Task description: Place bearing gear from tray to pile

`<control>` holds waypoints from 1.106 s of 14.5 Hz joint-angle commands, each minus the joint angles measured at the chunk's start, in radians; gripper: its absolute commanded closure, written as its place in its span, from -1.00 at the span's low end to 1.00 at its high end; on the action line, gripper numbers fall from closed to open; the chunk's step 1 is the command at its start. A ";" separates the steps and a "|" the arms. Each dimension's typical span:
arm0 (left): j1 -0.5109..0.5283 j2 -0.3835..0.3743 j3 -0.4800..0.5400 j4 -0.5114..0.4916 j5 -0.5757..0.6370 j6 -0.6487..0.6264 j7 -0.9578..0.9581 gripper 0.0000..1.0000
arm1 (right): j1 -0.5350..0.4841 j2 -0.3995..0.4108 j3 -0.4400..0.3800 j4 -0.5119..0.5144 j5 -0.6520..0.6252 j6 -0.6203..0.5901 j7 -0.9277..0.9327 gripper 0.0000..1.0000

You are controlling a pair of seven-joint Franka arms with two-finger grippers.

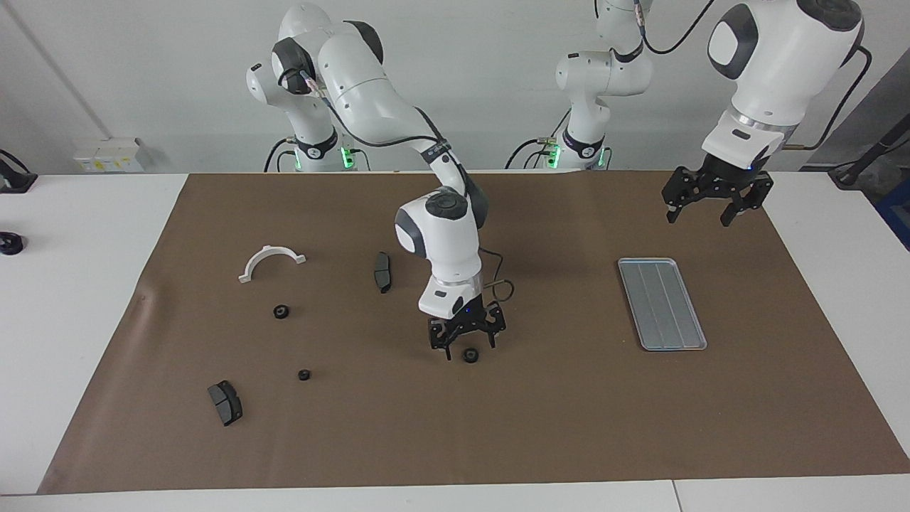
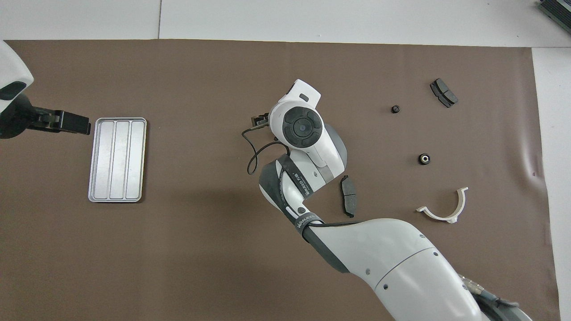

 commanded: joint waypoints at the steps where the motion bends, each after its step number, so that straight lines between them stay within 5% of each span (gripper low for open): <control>1: 0.022 0.048 -0.010 0.102 0.009 -0.109 0.004 -1.00 | 0.005 0.021 0.001 0.005 -0.032 0.026 0.014 -1.00; 2: 0.021 0.047 -0.010 0.102 0.011 -0.109 0.003 -1.00 | 0.005 0.019 0.001 0.001 -0.032 0.023 0.012 -0.92; 5: 0.022 0.003 -0.010 0.021 0.011 -0.117 -0.008 -1.00 | 0.006 0.017 0.001 0.000 -0.032 0.005 0.012 -0.23; 12: 0.045 -0.045 -0.005 -0.038 0.011 -0.117 -0.008 -1.00 | 0.009 0.007 0.001 -0.029 -0.032 -0.017 0.005 -0.05; 13: 0.045 -0.047 -0.005 -0.038 0.011 -0.123 -0.006 -1.00 | 0.011 0.005 0.001 -0.033 -0.032 -0.017 0.000 0.24; 14: 0.044 -0.047 -0.005 -0.038 0.011 -0.134 -0.006 -1.00 | 0.009 0.002 0.001 -0.032 -0.032 -0.021 -0.003 0.83; 16: 0.044 -0.048 -0.005 -0.039 0.011 -0.131 -0.005 -1.00 | 0.006 0.004 0.001 -0.015 -0.030 -0.061 -0.003 1.00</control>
